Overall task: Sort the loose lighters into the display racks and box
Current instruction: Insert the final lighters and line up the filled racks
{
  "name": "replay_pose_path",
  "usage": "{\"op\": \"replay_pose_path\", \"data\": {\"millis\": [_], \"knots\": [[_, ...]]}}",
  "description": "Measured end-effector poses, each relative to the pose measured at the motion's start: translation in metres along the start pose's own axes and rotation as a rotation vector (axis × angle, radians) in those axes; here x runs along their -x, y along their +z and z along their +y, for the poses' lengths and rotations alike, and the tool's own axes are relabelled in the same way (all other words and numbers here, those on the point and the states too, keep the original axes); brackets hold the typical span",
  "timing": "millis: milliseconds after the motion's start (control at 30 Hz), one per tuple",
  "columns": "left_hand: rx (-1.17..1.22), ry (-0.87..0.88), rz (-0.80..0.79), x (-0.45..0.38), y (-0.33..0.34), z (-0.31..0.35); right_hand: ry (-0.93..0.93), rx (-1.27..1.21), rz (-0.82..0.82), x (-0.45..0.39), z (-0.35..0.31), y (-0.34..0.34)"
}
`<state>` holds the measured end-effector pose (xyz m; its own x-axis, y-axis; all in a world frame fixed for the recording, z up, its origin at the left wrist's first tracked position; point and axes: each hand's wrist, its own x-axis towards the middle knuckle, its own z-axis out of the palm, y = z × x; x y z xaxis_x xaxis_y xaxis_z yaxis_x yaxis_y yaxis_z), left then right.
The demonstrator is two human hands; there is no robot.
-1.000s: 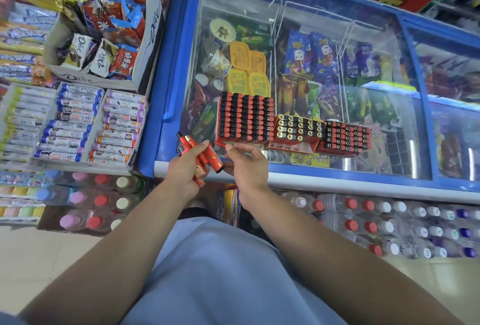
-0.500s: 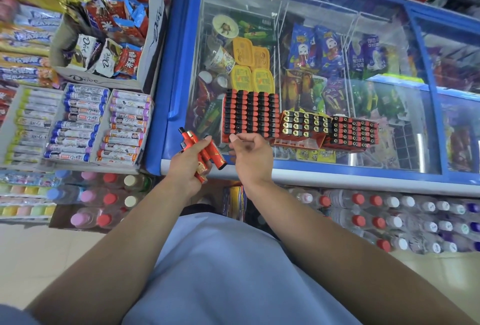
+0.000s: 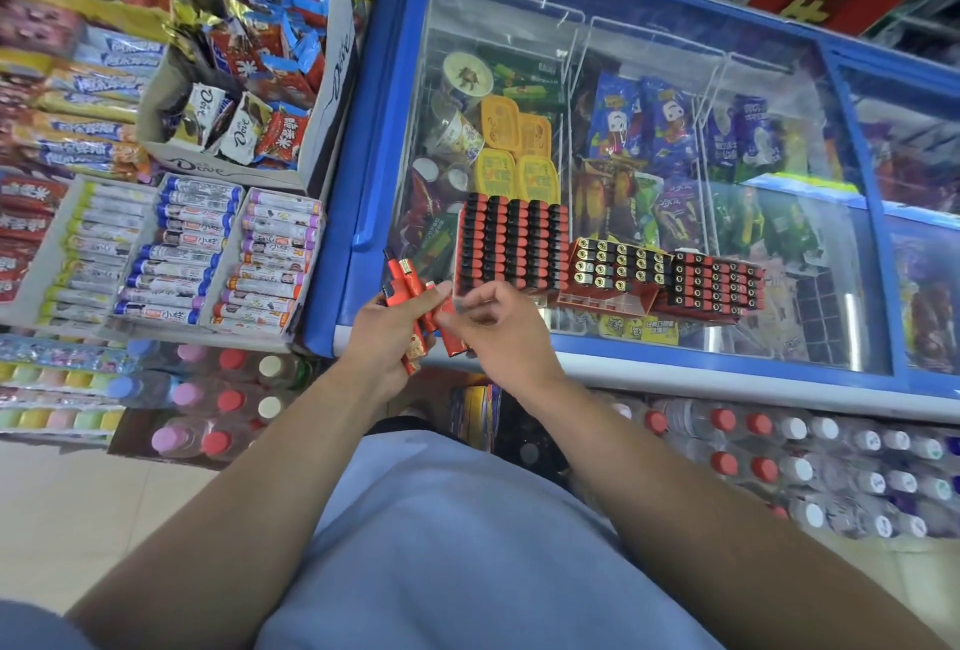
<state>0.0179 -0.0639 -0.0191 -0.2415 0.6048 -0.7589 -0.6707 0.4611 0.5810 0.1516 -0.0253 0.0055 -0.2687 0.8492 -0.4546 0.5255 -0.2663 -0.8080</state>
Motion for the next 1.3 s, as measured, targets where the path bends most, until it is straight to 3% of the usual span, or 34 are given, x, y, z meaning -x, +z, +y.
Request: {"op": "replay_pose_path", "data": {"millis": [67,267,467,600,700,1067,1300], "knots": [[-0.039,0.011,-0.020,0.001,0.000,-0.002,0.018,0.071,-0.105,0.002,0.001,-0.007],[-0.043,0.009,0.035,0.002,0.005,-0.010,0.034,0.200,-0.116,0.007,0.017,-0.030],[-0.100,0.019,-0.051,0.014,0.016,-0.012,0.106,0.134,0.215,0.010,0.056,-0.073],[-0.218,0.055,-0.183,0.021,0.025,-0.017,-0.016,0.267,0.506,0.013,0.073,-0.115],[-0.291,0.072,-0.259,0.024,0.034,-0.015,-0.082,0.339,0.619,0.005,0.077,-0.140],[-0.256,0.027,-0.351,0.035,0.055,-0.015,-0.207,0.478,0.436,-0.018,0.074,-0.178],[-0.208,-0.024,-0.397,0.041,0.060,-0.021,-0.315,0.494,0.463,-0.020,0.091,-0.185]]}}
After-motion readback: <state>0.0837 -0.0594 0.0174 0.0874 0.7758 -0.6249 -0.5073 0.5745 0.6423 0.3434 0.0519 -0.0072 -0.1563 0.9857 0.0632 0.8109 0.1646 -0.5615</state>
